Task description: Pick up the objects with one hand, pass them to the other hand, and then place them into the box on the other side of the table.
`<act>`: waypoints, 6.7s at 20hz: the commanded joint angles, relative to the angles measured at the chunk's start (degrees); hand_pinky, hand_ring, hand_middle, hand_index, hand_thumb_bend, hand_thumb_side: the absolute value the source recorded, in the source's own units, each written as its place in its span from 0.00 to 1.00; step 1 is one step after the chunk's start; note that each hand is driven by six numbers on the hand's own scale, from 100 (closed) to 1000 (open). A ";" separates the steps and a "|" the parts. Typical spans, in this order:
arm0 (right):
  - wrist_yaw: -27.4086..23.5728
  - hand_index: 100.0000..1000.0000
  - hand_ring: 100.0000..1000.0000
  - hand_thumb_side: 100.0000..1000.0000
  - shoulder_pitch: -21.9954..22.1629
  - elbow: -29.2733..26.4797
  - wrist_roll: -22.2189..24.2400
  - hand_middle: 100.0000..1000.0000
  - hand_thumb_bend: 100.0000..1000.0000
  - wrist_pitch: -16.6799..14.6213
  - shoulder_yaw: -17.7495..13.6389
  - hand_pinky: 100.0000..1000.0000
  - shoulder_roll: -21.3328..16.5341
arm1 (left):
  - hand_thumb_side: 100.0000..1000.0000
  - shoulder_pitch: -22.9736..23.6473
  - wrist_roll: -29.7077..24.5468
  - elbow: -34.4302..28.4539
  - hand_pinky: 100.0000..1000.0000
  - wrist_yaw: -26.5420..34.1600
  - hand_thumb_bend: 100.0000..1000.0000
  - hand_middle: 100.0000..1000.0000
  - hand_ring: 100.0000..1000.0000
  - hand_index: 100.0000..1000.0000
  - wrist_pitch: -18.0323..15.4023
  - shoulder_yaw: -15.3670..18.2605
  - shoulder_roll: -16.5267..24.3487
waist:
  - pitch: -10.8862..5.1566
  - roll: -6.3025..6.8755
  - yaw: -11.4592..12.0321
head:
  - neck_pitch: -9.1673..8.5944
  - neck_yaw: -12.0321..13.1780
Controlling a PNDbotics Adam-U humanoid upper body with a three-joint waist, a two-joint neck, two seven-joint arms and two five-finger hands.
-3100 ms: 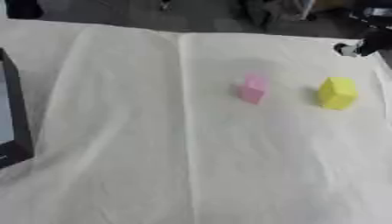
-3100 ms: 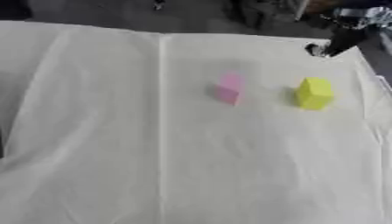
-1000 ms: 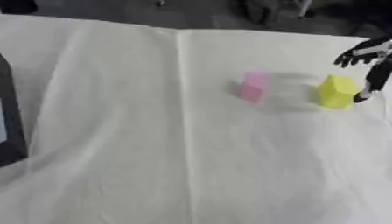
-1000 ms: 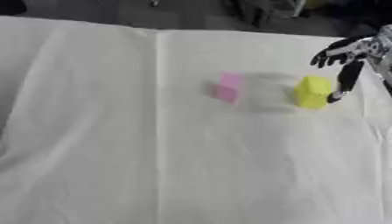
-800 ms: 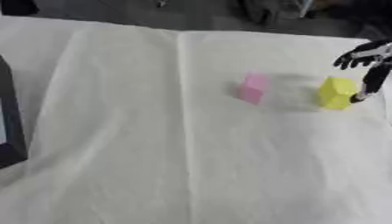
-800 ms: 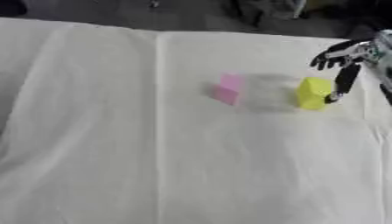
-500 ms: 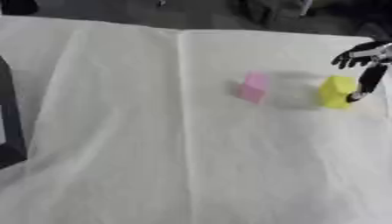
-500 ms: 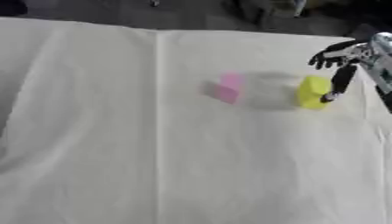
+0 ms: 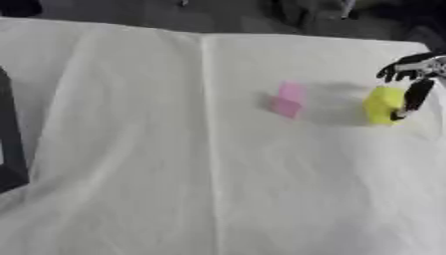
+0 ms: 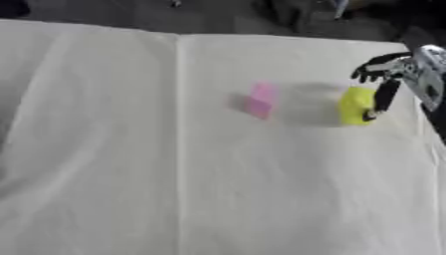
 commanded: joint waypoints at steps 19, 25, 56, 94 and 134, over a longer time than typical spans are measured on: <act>-3.67 0.36 0.67 0.00 -0.81 0.77 -7.92 0.33 0.28 1.93 -0.24 0.78 -0.35 | 0.86 -0.42 0.55 -1.02 0.78 0.07 0.19 0.76 0.75 0.87 0.12 0.88 0.90 | -0.99 0.00 0.19 | -0.73 -0.37; -5.99 0.34 0.61 0.00 0.39 -6.46 -11.47 0.31 0.30 4.02 -2.64 0.76 -1.91 | 0.85 -0.17 0.46 -1.02 0.78 -0.18 0.19 0.76 0.75 0.87 -0.09 1.02 1.49 | -1.51 0.06 -0.44 | -0.25 0.53; -16.06 0.33 0.54 0.00 9.88 -59.54 -27.11 0.30 0.24 22.31 4.09 0.73 3.65 | 0.89 -8.83 -15.54 -1.02 0.79 -1.92 0.19 0.78 0.74 0.88 13.69 -8.30 8.64 | -2.41 1.35 -1.14 | -0.60 7.19; 14.59 0.41 0.49 0.00 1.46 -59.56 -44.33 0.30 0.20 15.42 21.10 0.60 20.74 | 0.89 -23.40 -29.21 -1.01 0.80 -1.42 0.29 0.80 0.76 0.90 33.44 -23.44 2.17 | -3.38 2.42 -1.07 | -0.55 13.45; 41.72 0.43 0.48 0.00 1.81 -54.49 -52.82 0.32 0.00 19.19 24.13 0.51 39.19 | 0.54 -33.34 -49.59 0.80 0.92 -33.39 0.64 0.80 0.82 0.88 28.85 -29.63 -4.77 | -3.31 3.25 -0.68 | -0.07 12.74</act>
